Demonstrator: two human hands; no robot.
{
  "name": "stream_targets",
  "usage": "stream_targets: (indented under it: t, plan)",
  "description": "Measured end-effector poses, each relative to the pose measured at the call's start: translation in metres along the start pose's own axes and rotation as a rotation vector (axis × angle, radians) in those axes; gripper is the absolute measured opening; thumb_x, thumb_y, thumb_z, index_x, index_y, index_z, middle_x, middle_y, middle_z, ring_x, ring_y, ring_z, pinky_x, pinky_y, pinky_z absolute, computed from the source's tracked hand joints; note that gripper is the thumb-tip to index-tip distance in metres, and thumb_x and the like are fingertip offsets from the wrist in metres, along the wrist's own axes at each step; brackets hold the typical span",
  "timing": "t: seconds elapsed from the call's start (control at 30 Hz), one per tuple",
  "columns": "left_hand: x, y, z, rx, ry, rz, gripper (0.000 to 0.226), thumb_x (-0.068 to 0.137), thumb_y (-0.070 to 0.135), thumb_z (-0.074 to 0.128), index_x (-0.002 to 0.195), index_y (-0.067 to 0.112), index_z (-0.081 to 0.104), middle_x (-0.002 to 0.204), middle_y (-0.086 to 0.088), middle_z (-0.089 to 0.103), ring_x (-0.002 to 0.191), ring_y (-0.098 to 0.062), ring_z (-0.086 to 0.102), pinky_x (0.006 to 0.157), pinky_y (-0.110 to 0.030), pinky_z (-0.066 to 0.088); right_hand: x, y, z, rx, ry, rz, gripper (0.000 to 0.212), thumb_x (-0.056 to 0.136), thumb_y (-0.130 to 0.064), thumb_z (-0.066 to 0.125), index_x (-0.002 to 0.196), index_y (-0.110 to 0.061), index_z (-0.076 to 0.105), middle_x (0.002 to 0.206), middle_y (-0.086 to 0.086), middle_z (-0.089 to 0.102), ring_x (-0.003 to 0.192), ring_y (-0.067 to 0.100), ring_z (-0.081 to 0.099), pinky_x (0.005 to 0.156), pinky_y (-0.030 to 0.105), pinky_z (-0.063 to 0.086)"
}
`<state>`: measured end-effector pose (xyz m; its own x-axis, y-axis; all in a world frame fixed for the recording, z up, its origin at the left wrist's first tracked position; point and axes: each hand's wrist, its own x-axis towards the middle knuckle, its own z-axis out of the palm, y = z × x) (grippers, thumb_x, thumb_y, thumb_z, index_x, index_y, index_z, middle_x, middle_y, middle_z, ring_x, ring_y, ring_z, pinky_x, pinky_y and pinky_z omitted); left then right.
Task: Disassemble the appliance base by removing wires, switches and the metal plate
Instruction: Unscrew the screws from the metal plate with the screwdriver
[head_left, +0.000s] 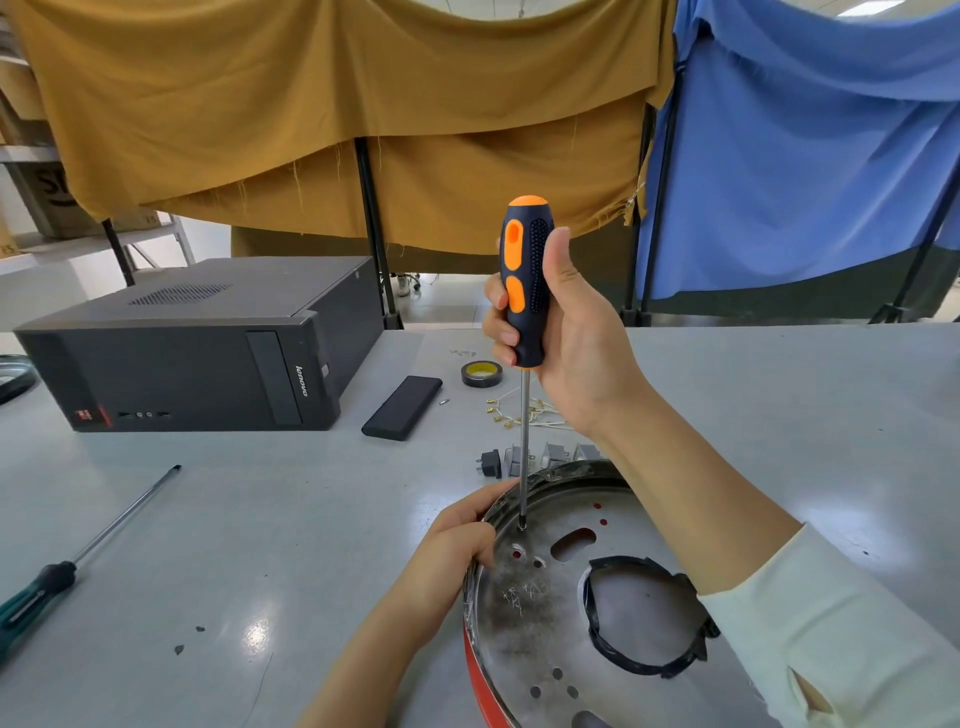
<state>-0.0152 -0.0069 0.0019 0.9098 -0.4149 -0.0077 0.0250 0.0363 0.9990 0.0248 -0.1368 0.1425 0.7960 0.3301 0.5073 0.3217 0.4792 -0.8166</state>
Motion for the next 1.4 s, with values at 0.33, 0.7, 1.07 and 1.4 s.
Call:
stream_targets:
  t: [0.33,0.7,1.07,1.4]
  plan:
    - [0.0,0.0018,0.0014,-0.016,-0.006,0.006,0.072,0.05,0.002,0.04,0.115,0.017,0.067,0.096,-0.008,0.071,0.075,-0.012,0.067,0.06,-0.02,0.051,0.0007,0.0044,-0.0009,-0.081,0.146,-0.114,0.035,0.098,-0.034,0.037,0.108,-0.003,0.047,0.074,0.001,0.055,0.062,0.013,0.051,0.067,0.032,0.053]
    - [0.0003,0.0001,0.0005,-0.003,0.0,0.007,0.073,0.05,0.002,0.04,0.118,0.017,0.066,0.093,-0.006,0.071,0.072,-0.009,0.065,0.061,-0.017,0.049,0.0002,0.0066,0.0034,-0.147,0.082,-0.121,0.025,0.088,-0.032,0.056,0.098,-0.015,0.04,0.072,0.002,0.054,0.05,0.016,0.042,0.053,0.029,0.035]
    - [0.0001,0.0022,0.0006,-0.008,0.013,0.014,0.071,0.051,0.001,0.04,0.113,0.02,0.068,0.105,-0.01,0.071,0.089,-0.017,0.068,0.067,-0.021,0.051,0.0011,0.0041,0.003,-0.085,0.053,-0.085,0.025,0.094,-0.035,0.044,0.103,-0.012,0.037,0.072,0.003,0.044,0.051,0.014,0.035,0.049,0.027,0.033]
    - [0.0001,0.0019,0.0016,-0.028,0.007,0.012,0.073,0.049,0.001,0.039,0.115,0.014,0.066,0.099,-0.011,0.071,0.081,-0.015,0.067,0.063,-0.022,0.051,-0.0003,0.0065,0.0017,-0.159,0.147,-0.125,0.04,0.099,-0.032,0.032,0.116,0.0,0.049,0.08,0.004,0.054,0.061,0.014,0.047,0.056,0.028,0.045]
